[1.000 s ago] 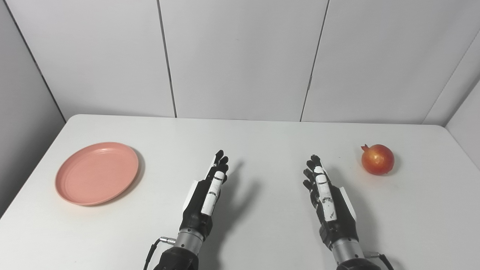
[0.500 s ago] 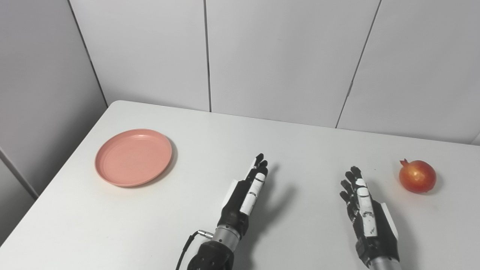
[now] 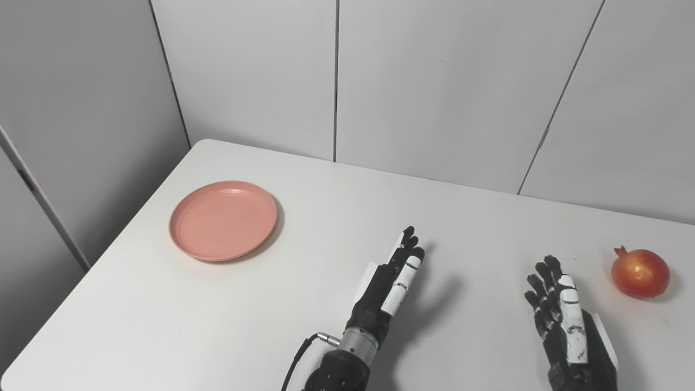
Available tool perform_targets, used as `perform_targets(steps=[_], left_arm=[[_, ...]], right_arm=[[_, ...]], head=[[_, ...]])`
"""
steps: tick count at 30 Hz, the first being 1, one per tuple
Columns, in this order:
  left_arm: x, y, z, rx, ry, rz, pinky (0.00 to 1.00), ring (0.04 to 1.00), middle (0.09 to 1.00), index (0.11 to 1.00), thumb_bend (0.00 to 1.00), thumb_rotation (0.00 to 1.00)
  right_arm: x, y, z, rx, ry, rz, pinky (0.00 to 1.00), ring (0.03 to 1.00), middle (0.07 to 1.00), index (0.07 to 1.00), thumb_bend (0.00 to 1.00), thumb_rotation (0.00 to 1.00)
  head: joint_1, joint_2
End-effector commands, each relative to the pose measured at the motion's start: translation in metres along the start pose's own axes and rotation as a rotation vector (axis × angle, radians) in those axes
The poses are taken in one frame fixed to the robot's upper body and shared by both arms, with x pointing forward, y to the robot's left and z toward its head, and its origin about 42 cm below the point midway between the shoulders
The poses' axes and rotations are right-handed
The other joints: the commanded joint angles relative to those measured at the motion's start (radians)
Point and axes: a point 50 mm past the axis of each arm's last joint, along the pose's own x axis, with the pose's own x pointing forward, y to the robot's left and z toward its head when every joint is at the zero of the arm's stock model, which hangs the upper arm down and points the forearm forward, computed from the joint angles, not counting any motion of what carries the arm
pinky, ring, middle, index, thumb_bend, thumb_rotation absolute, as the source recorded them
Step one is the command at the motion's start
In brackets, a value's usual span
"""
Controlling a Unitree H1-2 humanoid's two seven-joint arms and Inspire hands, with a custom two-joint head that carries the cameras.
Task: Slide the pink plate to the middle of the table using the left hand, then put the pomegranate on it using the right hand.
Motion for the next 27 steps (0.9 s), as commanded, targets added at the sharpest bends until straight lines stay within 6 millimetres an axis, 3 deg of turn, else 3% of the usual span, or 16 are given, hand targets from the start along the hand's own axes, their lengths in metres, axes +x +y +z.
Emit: perform_targets(steps=[1, 14, 27], left_arm=[[0.008, -0.016, 0.015, -0.029, -0.065, -0.020, 0.98, 0.998, 1.000, 1.000, 0.42, 1.00], [0.013, -0.005, 0.021, -0.022, -0.085, 0.008, 0.97, 0.992, 1.000, 1.000, 0.44, 1.00], [0.024, 0.023, 0.056, 0.008, -0.215, 0.083, 0.94, 0.961, 0.982, 0.986, 0.45, 1.00]], right_arm=[[0.003, 0.003, 0.017, -0.010, -0.095, 0.016, 1.00, 0.982, 0.989, 0.993, 0.22, 1.00], [0.007, 0.003, 0.014, -0.015, -0.093, 0.015, 1.00, 0.972, 0.983, 0.987, 0.21, 1.00], [0.011, 0.007, 0.009, -0.012, -0.092, 0.017, 1.00, 0.974, 0.985, 0.993, 0.19, 1.00]], head=[[-0.003, -0.001], [0.000, -0.010], [0.014, -0.030]])
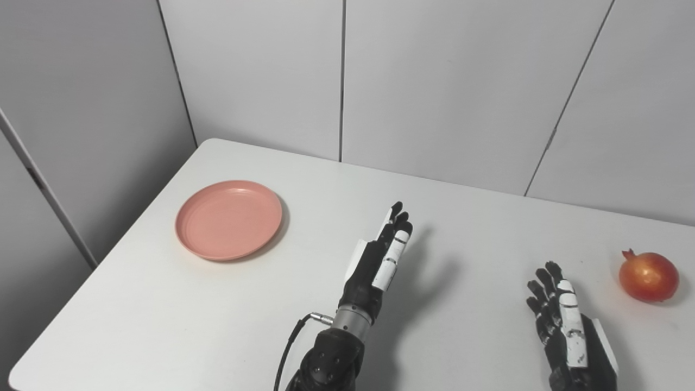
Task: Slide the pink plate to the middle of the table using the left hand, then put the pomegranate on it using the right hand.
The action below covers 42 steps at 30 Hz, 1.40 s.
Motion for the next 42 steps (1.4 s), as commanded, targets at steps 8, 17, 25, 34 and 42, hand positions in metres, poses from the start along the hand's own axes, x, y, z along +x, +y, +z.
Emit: perform_targets(steps=[8, 17, 25, 34, 42], left_arm=[[0.023, 0.024, 0.065, 0.066, -0.238, 0.066, 0.92, 0.946, 0.967, 0.971, 0.45, 1.00], [0.039, 0.053, 0.094, 0.071, -0.346, 0.138, 0.95, 0.966, 0.987, 0.985, 0.45, 1.00], [0.040, 0.094, 0.119, 0.056, -0.398, 0.253, 1.00, 0.988, 1.000, 1.000, 0.47, 1.00], [0.033, 0.126, 0.137, 0.077, -0.447, 0.343, 0.97, 0.961, 0.980, 0.976, 0.45, 1.00], [0.025, 0.162, 0.142, 0.106, -0.459, 0.459, 0.94, 0.942, 0.954, 0.948, 0.48, 1.00]], right_arm=[[0.008, 0.004, 0.015, -0.010, -0.101, 0.018, 1.00, 0.979, 0.985, 0.992, 0.20, 1.00], [0.008, 0.003, 0.013, -0.009, -0.093, 0.021, 1.00, 0.982, 0.987, 0.992, 0.20, 1.00], [0.007, 0.002, 0.014, -0.007, -0.080, 0.017, 1.00, 0.989, 0.984, 0.989, 0.19, 1.00], [0.008, 0.001, 0.013, 0.006, -0.076, 0.024, 1.00, 0.994, 0.990, 0.994, 0.19, 1.00], [0.007, 0.000, 0.014, 0.001, -0.079, 0.020, 1.00, 0.994, 0.988, 0.995, 0.18, 1.00]], head=[[0.006, -0.006], [0.021, -0.015], [0.032, -0.016], [0.040, -0.023], [0.055, -0.028]])
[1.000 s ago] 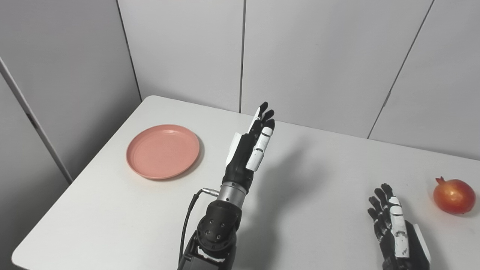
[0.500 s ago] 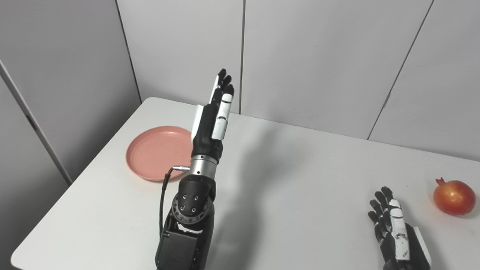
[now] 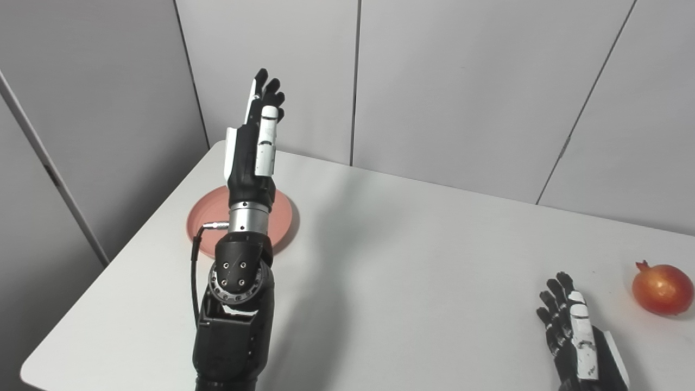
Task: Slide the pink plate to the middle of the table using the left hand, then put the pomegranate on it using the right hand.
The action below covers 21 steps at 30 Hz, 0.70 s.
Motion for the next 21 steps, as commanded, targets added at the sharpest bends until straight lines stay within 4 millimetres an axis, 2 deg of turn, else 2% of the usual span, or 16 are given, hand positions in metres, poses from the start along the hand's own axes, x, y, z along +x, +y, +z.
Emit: perform_targets(steps=[1, 5, 14, 21], left_arm=[[0.012, 0.004, 0.018, -0.015, -0.080, 0.024, 0.94, 0.943, 0.954, 0.947, 0.48, 1.00], [0.016, 0.020, 0.016, -0.006, -0.092, 0.067, 0.95, 0.950, 0.962, 0.953, 0.48, 1.00], [0.012, 0.048, 0.005, 0.017, -0.079, 0.159, 0.97, 0.959, 0.962, 0.948, 0.45, 1.00], [0.003, 0.065, -0.003, 0.018, -0.045, 0.208, 0.97, 0.956, 0.963, 0.950, 0.45, 1.00]], right_arm=[[0.005, 0.002, 0.018, -0.001, -0.089, 0.021, 1.00, 0.994, 0.989, 0.996, 0.18, 1.00], [0.004, 0.003, 0.018, -0.007, -0.083, 0.020, 1.00, 0.994, 0.990, 1.000, 0.17, 1.00], [0.005, 0.001, 0.014, -0.003, -0.085, 0.019, 1.00, 0.995, 0.991, 0.998, 0.15, 1.00], [0.005, 0.001, 0.015, -0.001, -0.087, 0.021, 1.00, 0.994, 0.991, 0.998, 0.15, 1.00]], head=[[0.004, 0.001], [0.004, 0.000], [0.002, -0.038], [0.008, -0.032]])
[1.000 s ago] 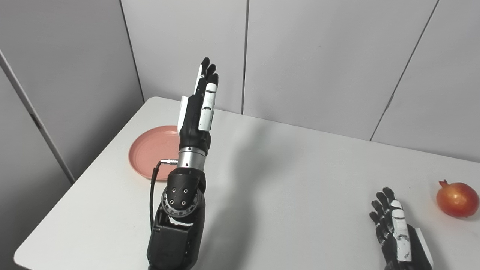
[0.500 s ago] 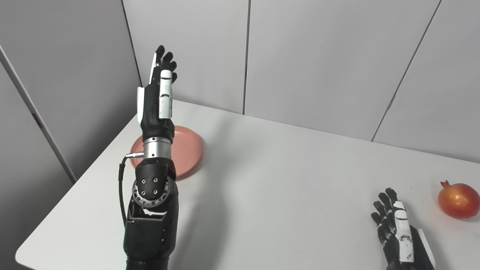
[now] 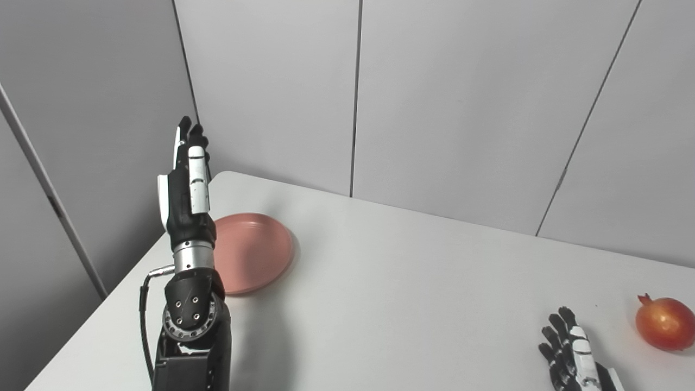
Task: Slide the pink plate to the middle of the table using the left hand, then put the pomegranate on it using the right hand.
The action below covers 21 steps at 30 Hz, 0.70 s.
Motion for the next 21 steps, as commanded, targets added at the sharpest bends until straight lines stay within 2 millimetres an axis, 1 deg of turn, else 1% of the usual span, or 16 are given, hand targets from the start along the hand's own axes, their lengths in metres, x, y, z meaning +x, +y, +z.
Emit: perform_targets(steps=[1, 7, 8, 11, 16, 21], left_arm=[[0.007, 0.003, 0.012, -0.011, -0.075, 0.002, 0.97, 0.957, 0.963, 0.950, 0.45, 1.00], [0.005, 0.013, 0.002, -0.015, -0.036, 0.039, 0.97, 0.962, 0.963, 0.950, 0.42, 1.00], [0.005, 0.016, -0.001, -0.011, -0.031, 0.046, 0.97, 0.962, 0.962, 0.946, 0.43, 1.00], [0.006, 0.025, -0.008, 0.004, -0.010, 0.070, 0.98, 0.961, 0.961, 0.941, 0.43, 1.00], [0.009, 0.036, -0.012, 0.014, 0.008, 0.122, 0.94, 0.934, 0.934, 0.909, 0.41, 1.00], [0.011, 0.049, -0.014, 0.000, 0.006, 0.140, 0.96, 0.945, 0.941, 0.916, 0.43, 1.00]], right_arm=[[0.004, 0.002, 0.017, -0.002, -0.092, 0.019, 1.00, 0.995, 0.991, 0.998, 0.15, 1.00], [0.001, 0.003, 0.021, -0.005, -0.096, 0.023, 1.00, 0.997, 0.992, 1.000, 0.16, 1.00], [0.000, 0.003, 0.021, -0.002, -0.096, 0.023, 1.00, 0.999, 0.993, 1.000, 0.16, 1.00], [-0.001, 0.004, 0.024, -0.001, -0.104, 0.023, 1.00, 1.000, 0.992, 1.000, 0.16, 1.00], [-0.002, 0.003, 0.026, -0.020, -0.107, 0.016, 1.00, 0.998, 0.987, 1.000, 0.15, 1.00], [-0.002, 0.003, 0.026, -0.014, -0.110, 0.015, 1.00, 0.997, 0.985, 0.998, 0.15, 1.00]], head=[[0.003, 0.003], [0.007, 0.015], [0.011, 0.022], [0.010, 0.027], [0.015, 0.033], [0.020, 0.035]])
